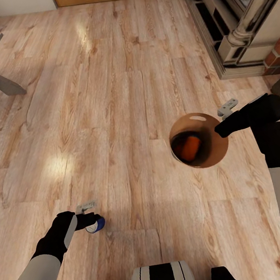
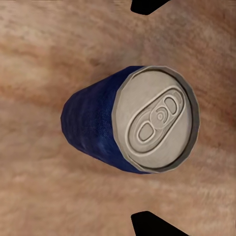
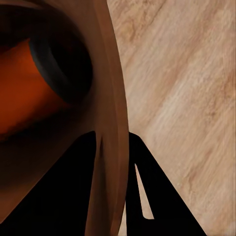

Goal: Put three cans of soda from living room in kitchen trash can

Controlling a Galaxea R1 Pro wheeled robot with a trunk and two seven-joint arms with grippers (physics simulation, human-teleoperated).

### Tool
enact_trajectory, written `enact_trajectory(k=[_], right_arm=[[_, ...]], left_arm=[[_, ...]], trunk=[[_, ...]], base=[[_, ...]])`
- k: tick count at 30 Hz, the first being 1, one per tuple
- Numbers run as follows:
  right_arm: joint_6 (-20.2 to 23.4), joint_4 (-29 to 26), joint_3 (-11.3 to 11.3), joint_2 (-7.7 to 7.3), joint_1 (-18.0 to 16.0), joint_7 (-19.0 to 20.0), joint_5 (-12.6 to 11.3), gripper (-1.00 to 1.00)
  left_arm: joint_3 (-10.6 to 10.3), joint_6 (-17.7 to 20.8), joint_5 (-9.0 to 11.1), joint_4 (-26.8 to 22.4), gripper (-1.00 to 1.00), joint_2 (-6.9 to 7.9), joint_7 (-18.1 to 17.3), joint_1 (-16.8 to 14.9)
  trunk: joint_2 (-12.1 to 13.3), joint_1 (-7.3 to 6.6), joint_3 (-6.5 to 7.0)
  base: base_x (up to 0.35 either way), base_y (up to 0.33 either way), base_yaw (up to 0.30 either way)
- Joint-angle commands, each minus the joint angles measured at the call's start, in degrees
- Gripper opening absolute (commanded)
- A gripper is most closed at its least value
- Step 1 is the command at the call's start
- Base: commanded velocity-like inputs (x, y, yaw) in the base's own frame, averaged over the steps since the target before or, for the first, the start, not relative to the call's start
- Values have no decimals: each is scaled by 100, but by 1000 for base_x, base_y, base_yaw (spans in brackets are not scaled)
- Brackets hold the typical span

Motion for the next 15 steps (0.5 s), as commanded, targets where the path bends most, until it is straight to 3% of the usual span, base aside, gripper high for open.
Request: enact_trajectory(k=[1, 4, 15], right_arm=[[37, 0, 1, -16, -1, 21, -50, -100], [37, -3, 1, -34, -1, 21, -52, -100], [37, -34, 10, -44, 0, 21, -53, -100]], left_arm=[[0, -3, 0, 0, 100, -6, 5, 0], [1, -2, -1, 0, 100, -12, 11, 0], [-15, 4, -7, 11, 100, -33, 16, 0]], trunk=[[-42, 22, -18], [-162, 87, -72], [-202, 109, -90]], base=[[0, 0, 0], [0, 0, 0], [0, 0, 0]])
